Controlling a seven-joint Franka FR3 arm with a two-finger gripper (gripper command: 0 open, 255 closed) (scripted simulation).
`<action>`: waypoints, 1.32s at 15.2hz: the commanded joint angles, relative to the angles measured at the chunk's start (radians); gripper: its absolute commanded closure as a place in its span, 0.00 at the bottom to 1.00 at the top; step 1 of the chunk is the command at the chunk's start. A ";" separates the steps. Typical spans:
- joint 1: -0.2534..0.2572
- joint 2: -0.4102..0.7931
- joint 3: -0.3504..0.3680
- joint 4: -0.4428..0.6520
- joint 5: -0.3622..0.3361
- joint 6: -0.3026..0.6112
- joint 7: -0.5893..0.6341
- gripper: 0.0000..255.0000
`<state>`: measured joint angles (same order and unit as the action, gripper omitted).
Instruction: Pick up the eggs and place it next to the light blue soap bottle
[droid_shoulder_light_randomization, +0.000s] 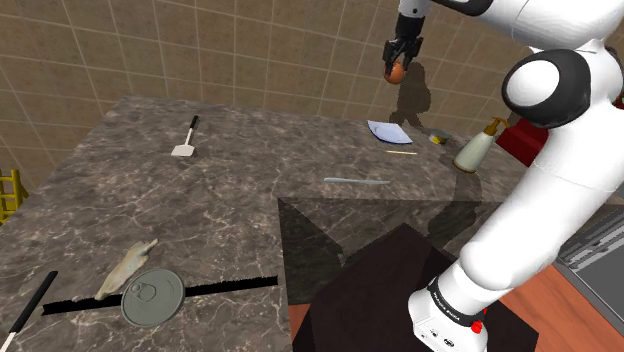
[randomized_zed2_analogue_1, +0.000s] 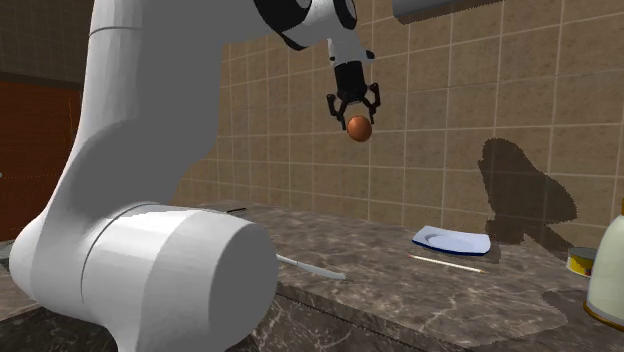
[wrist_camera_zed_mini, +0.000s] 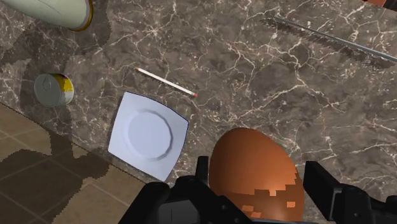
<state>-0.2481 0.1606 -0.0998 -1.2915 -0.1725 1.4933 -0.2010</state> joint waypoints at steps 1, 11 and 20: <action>-0.024 -0.031 -0.017 -0.039 0.001 0.016 -0.040 1.00; -0.139 -0.159 -0.117 -0.210 0.002 0.098 -0.246 1.00; -0.244 -0.179 -0.226 -0.241 0.018 0.143 -0.456 1.00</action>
<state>-0.4795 -0.0127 -0.3124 -1.5224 -0.1555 1.6283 -0.6294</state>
